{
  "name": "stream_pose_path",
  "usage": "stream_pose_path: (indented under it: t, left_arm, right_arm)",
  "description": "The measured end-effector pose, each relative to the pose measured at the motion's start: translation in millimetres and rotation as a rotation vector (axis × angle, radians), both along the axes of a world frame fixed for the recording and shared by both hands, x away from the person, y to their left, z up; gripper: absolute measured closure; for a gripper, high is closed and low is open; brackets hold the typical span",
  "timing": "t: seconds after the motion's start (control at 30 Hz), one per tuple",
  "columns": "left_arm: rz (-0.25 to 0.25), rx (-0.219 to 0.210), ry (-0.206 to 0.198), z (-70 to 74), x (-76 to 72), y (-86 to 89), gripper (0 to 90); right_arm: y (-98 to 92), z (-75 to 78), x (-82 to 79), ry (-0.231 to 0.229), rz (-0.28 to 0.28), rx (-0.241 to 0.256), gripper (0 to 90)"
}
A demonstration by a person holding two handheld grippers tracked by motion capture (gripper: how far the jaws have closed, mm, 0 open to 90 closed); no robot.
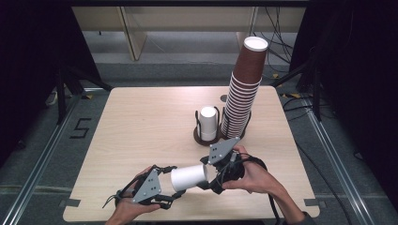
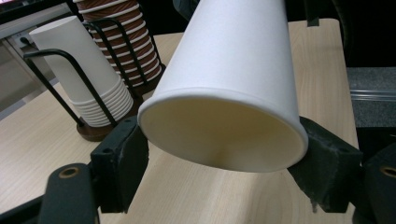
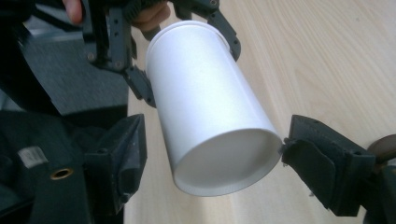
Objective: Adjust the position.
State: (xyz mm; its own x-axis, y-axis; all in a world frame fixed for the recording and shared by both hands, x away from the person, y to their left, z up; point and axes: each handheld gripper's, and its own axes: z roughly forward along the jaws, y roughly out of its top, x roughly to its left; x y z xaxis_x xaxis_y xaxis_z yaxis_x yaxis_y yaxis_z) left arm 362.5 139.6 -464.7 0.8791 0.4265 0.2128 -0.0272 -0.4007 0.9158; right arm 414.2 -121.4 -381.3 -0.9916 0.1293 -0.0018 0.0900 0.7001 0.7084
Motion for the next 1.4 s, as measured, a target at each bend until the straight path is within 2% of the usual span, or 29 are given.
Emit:
stream_pose_path:
  t: [0.1, 0.13, 0.2, 0.27, 0.33, 0.37, 0.5, 0.53, 0.57, 0.6, 0.63, 0.7, 0.73, 0.8, 0.83, 0.87, 0.9, 0.93, 0.97, 1.0, 1.03, 1.07, 1.1, 1.17, 1.2, 1.27, 1.3, 1.33, 1.4]
  left_arm:
    - [0.009, 0.034, 0.015, 0.8, 0.1, -1.0, 24.5]
    - [0.010, 0.058, 0.013, 1.4, 0.0, -1.2, 24.4]
    - [0.020, 0.075, 0.023, 2.4, -0.8, -2.4, 24.4]
    - [0.019, 0.083, 0.028, 3.7, -1.9, -3.6, 24.3]
    - [0.011, 0.088, 0.031, 5.1, -3.3, -4.9, 24.3]
    - [0.012, 0.087, 0.027, 5.6, -4.3, -5.7, 24.3]
    - [0.002, 0.102, 0.021, 9.2, -7.7, -8.1, 24.3]
    - [-0.004, 0.110, 0.019, 10.4, -8.4, -7.9, 24.3]
    - [-0.006, 0.101, 0.019, 10.8, -9.3, -8.5, 24.3]
    - [-0.006, 0.100, 0.021, 11.5, -10.0, -8.7, 24.3]
    - [-0.010, 0.099, 0.020, 11.9, -10.1, -8.8, 24.2]
    - [-0.011, 0.106, 0.017, 12.6, -10.5, -8.6, 24.2]
    - [-0.015, 0.100, 0.015, 12.4, -10.6, -8.4, 23.9]
    - [-0.030, 0.076, 0.011, 11.7, -10.3, -7.0, 22.1]
    - [-0.028, 0.045, 0.004, 10.4, -9.5, -6.3, 20.9]
    - [-0.025, 0.006, 0.013, 9.5, -9.0, -5.3, 19.5]
    - [-0.024, -0.030, 0.015, 8.5, -7.8, -4.0, 16.6]
    - [-0.016, -0.059, 0.014, 7.7, -6.9, -2.0, 13.6]
    - [-0.019, -0.092, 0.016, 7.0, -6.0, 0.3, 14.2]
    - [-0.021, -0.121, 0.026, 6.3, -5.3, 2.6, 14.4]
    - [-0.024, -0.156, 0.032, 5.5, -4.3, 3.9, 14.6]
    - [-0.019, -0.185, 0.044, 5.3, -4.0, 5.5, 14.6]
    - [-0.021, -0.194, 0.052, 5.6, -3.3, 6.3, 14.6]
    - [-0.025, -0.236, 0.068, 5.1, -2.1, 6.2, 14.6]
    - [-0.023, -0.238, 0.084, 5.7, -2.4, 7.0, 14.6]
    - [-0.032, -0.268, 0.108, 5.4, -1.9, 6.5, 14.6]
    - [-0.031, -0.277, 0.113, 5.6, -2.0, 6.4, 14.6]
    - [-0.042, -0.273, 0.119, 6.0, -1.7, 7.3, 14.6]
    - [-0.056, -0.295, 0.134, 6.6, -1.9, 6.6, 14.4]
  right_arm:
    - [6.5, 0.2, -6.1, -0.071, 0.024, -0.057, 19.1]
    - [9.0, 0.1, -8.2, -0.088, 0.031, -0.066, 18.8]
    - [14.4, -0.5, -11.3, -0.134, 0.051, -0.089, 19.5]
    - [20.1, -1.5, -15.0, -0.170, 0.057, -0.135, 18.7]
    - [25.0, -3.9, -17.0, -0.188, 0.068, -0.159, 19.1]
    - [26.7, -5.1, -18.5, -0.185, 0.055, -0.171, 18.9]
    - [33.6, -10.4, -18.0, -0.217, 0.103, -0.212, 19.4]
    - [34.5, -11.3, -18.9, -0.219, 0.104, -0.228, 20.3]
    - [34.7, -12.1, -21.4, -0.195, 0.084, -0.250, 21.2]
    - [34.6, -12.6, -19.6, -0.230, 0.094, -0.272, 21.5]
    - [35.2, -13.3, -19.1, -0.237, 0.104, -0.267, 22.7]
    - [35.2, -14.0, -18.5, -0.233, 0.133, -0.263, 30.5]
    - [35.6, -14.6, -17.5, -0.238, 0.161, -0.251, 30.8]
    - [34.4, -14.3, -17.4, -0.220, 0.165, -0.245, 30.9]
    - [33.2, -13.7, -17.0, -0.218, 0.159, -0.247, 31.0]
    - [32.2, -13.3, -15.4, -0.214, 0.173, -0.230, 31.6]
    - [30.4, -13.2, -16.2, -0.175, 0.163, -0.214, 31.9]
    - [28.4, -13.2, -14.0, -0.166, 0.169, -0.197, 32.0]
    - [25.6, -13.6, -10.7, -0.165, 0.172, -0.178, 32.2]
    - [21.0, -12.9, -9.6, -0.141, 0.149, -0.158, 32.2]
    - [17.9, -13.2, -4.7, -0.141, 0.172, -0.123, 32.2]
    - [14.2, -13.0, -2.7, -0.125, 0.168, -0.095, 32.3]
    - [10.3, -12.8, 0.9, -0.132, 0.170, -0.065, 32.3]
    - [5.0, -10.7, 1.6, -0.104, 0.159, -0.031, 32.3]
    - [3.2, -9.9, 2.1, -0.098, 0.160, -0.013, 32.3]
    - [1.2, -9.1, 3.0, -0.099, 0.169, 0.013, 32.3]
    - [0.9, -8.6, 2.1, -0.081, 0.179, 0.024, 32.3]
    - [1.4, -8.8, 1.6, -0.082, 0.183, 0.030, 32.3]
    - [2.8, -9.3, 0.8, -0.081, 0.199, 0.031, 32.3]
